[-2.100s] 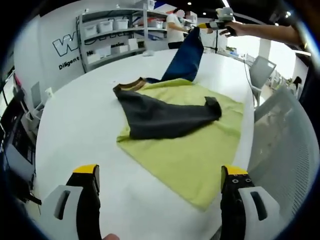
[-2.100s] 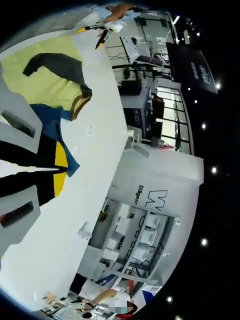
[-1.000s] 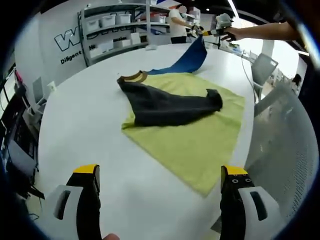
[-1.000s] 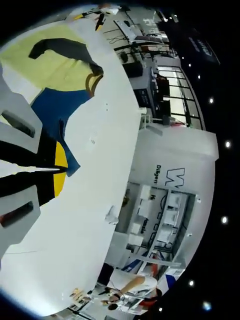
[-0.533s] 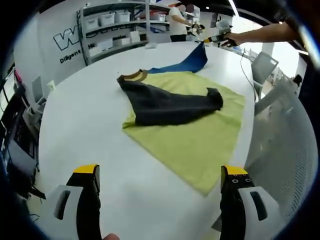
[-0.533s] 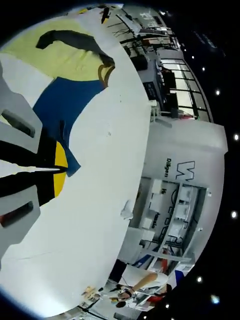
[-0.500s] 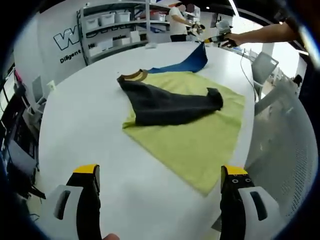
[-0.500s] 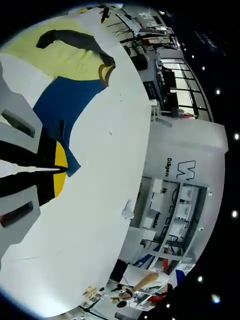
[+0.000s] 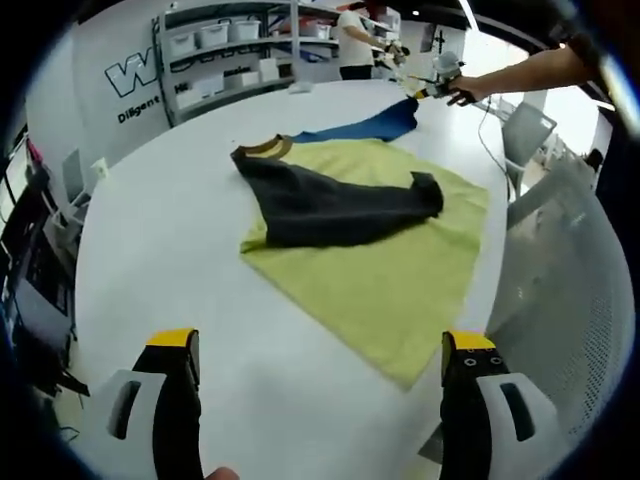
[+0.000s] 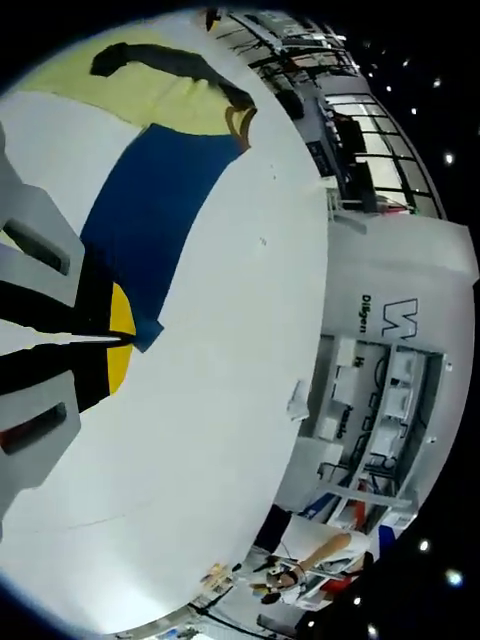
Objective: Fold the garment on the visible template until the final outline fits inside the template.
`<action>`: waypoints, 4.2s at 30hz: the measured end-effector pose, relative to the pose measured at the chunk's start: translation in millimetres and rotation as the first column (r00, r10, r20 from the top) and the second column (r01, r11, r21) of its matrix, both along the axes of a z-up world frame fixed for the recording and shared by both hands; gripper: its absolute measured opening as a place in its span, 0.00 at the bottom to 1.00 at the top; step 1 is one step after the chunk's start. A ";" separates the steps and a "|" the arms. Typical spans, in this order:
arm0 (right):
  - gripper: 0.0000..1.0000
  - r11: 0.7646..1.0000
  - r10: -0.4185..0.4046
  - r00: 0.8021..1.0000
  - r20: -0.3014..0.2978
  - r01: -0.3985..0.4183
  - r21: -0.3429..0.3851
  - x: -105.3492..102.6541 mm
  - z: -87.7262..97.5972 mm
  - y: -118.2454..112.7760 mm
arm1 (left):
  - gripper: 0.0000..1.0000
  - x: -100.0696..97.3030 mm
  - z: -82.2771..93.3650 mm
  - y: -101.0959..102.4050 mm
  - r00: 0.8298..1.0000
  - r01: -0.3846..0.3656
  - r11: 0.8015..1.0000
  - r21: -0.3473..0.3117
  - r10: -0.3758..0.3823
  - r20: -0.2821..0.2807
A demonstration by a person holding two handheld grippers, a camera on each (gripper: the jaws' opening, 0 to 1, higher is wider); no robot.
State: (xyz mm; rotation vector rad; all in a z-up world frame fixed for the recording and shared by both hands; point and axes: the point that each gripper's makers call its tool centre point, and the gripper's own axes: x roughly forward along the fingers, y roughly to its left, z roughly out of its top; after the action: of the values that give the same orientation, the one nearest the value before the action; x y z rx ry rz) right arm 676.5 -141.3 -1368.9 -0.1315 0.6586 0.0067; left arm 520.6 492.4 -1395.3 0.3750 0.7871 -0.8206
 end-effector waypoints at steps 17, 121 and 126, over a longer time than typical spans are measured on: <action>0.00 0.992 -0.120 0.992 -0.043 0.119 -0.033 -17.5 -24.5 -33.7 | 0.97 -0.5 -5.6 -4.0 1.000 -0.004 1.000 0.003 0.004 -0.021; 0.86 0.811 0.565 0.819 0.098 -0.573 0.120 -175.6 18.7 172.7 | 0.51 -9.2 -10.1 -233.5 0.903 0.429 0.901 -0.063 -0.427 0.043; 0.85 0.812 0.562 0.823 0.081 -0.568 0.132 -184.6 10.8 171.2 | 0.43 -8.6 -16.2 -239.5 0.899 0.438 0.897 -0.057 -0.437 0.028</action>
State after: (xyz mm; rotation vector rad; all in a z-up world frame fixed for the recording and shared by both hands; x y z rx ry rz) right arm 491.9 29.9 -1358.2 -0.1783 0.5578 0.6323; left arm 512.0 252.9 -1411.6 0.5120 0.6691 -1.2610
